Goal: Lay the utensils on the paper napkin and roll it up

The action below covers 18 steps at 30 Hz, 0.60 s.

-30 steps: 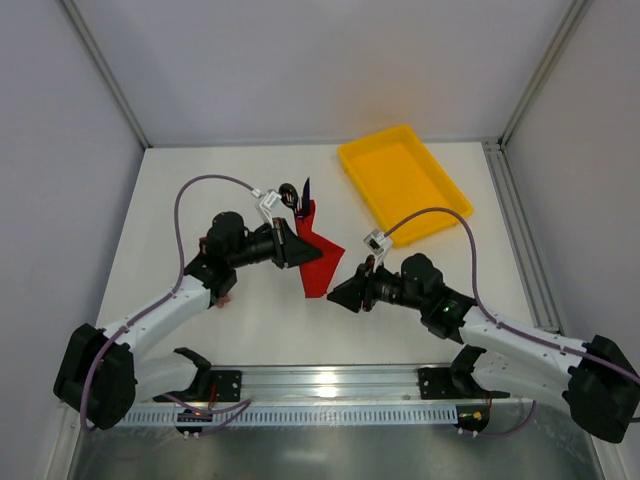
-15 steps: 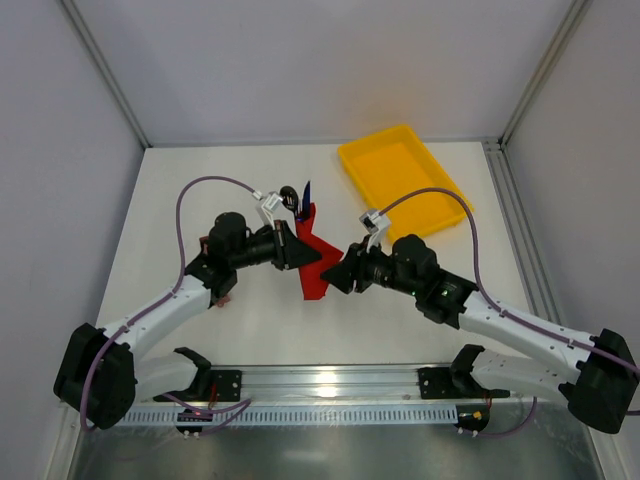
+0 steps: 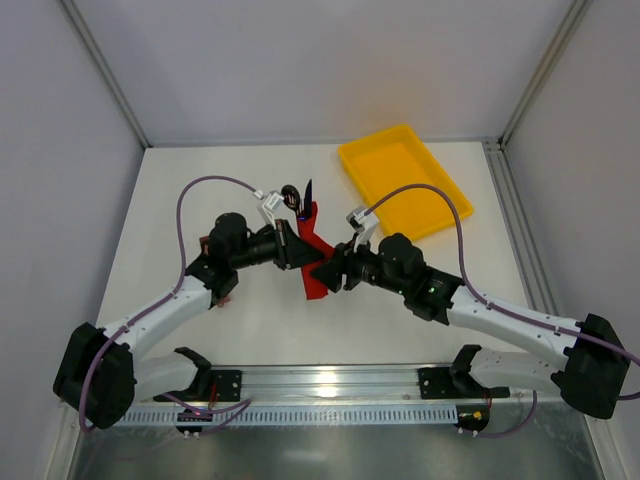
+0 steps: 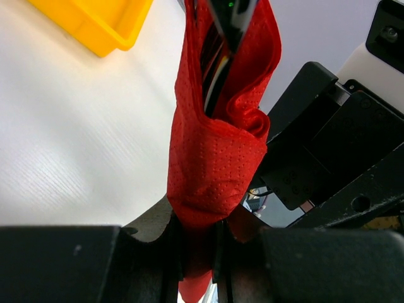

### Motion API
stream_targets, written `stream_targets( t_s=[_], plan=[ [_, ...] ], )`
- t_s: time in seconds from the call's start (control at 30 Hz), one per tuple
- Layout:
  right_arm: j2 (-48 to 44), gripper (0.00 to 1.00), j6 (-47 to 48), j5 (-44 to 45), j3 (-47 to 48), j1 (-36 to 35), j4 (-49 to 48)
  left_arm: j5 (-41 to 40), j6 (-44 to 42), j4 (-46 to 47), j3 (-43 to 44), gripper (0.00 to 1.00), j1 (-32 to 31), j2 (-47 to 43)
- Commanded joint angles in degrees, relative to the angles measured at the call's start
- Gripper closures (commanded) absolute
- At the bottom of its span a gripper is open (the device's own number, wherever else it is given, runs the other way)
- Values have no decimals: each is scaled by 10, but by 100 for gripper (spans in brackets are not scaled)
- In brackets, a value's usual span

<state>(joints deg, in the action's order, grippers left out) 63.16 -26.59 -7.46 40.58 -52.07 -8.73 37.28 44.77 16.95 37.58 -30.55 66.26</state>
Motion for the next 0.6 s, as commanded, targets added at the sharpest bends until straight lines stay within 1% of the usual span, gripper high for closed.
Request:
stream_targets(
  t_s=[0.0, 0.23, 0.33, 0.57],
  plan=[
    [0, 47, 26, 38, 24, -8, -26, 13, 10, 62, 4, 100, -6, -10],
    [-13, 46, 41, 73, 22, -24, -27, 15, 11, 64, 1, 100, -6, -5],
    [-16, 46, 44, 105, 22, -26, -26, 17, 11, 63, 1, 100, -7, -2],
    [-42, 46, 48, 119, 9, -31, -45, 18, 8, 56, 0, 100, -7, 4]
  ],
)
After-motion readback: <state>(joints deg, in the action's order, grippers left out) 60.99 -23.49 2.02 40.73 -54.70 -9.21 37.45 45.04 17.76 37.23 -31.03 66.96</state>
